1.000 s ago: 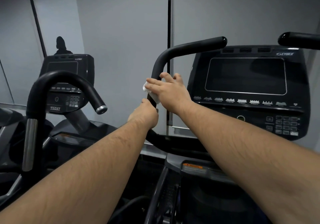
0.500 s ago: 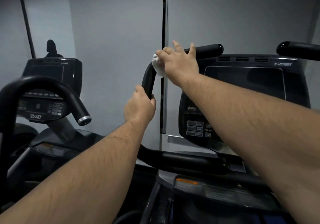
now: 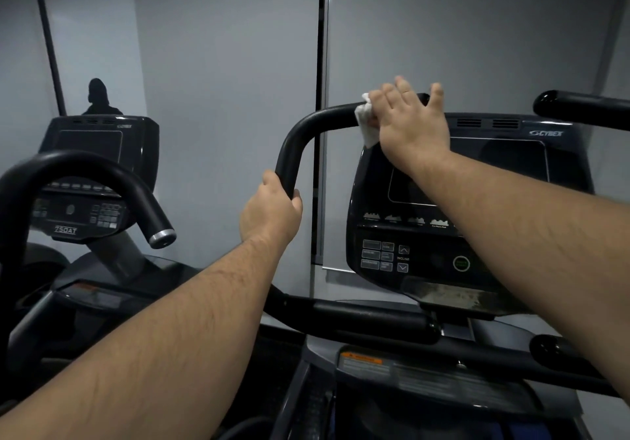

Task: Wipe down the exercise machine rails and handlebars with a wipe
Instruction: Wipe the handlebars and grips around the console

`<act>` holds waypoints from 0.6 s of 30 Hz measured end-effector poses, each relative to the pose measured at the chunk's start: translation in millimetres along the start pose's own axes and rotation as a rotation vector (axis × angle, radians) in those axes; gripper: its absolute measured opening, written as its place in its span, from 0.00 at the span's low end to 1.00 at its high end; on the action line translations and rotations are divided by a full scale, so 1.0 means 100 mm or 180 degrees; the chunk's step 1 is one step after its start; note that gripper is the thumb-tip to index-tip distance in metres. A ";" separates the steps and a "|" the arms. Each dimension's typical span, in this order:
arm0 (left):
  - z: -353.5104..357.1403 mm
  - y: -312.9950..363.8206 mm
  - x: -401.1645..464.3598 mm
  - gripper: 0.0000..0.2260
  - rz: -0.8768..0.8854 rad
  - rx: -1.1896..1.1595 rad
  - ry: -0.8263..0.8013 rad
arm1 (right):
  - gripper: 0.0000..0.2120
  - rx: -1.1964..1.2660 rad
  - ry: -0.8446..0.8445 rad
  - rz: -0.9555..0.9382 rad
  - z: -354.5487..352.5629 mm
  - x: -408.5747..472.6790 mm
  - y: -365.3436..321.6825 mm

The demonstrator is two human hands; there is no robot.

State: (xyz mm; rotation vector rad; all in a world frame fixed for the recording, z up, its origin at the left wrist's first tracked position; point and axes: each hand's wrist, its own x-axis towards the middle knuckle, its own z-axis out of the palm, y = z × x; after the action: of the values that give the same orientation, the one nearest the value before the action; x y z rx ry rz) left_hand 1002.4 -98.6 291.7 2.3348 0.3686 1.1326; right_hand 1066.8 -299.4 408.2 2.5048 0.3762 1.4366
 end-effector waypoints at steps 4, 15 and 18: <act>0.00 0.00 0.00 0.12 -0.0009 -0.0002 0.0004 | 0.25 0.0056 -0.0039 0.0024 0.02 -0.05 0.33; 0.03 -0.01 0.00 0.12 -0.0018 0.0030 0.0030 | 0.23 0.0825 0.0148 0.0432 0.06 0.08 0.16; 0.03 -0.01 0.01 0.13 -0.0015 -0.0004 0.0033 | 0.24 0.0838 0.0104 0.0478 0.05 0.10 0.05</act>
State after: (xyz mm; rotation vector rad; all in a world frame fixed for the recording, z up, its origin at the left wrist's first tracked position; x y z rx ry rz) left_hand 1005.7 -97.9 290.0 2.3266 0.3769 1.1428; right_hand 1076.6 -301.1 415.9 2.7724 0.4155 1.5772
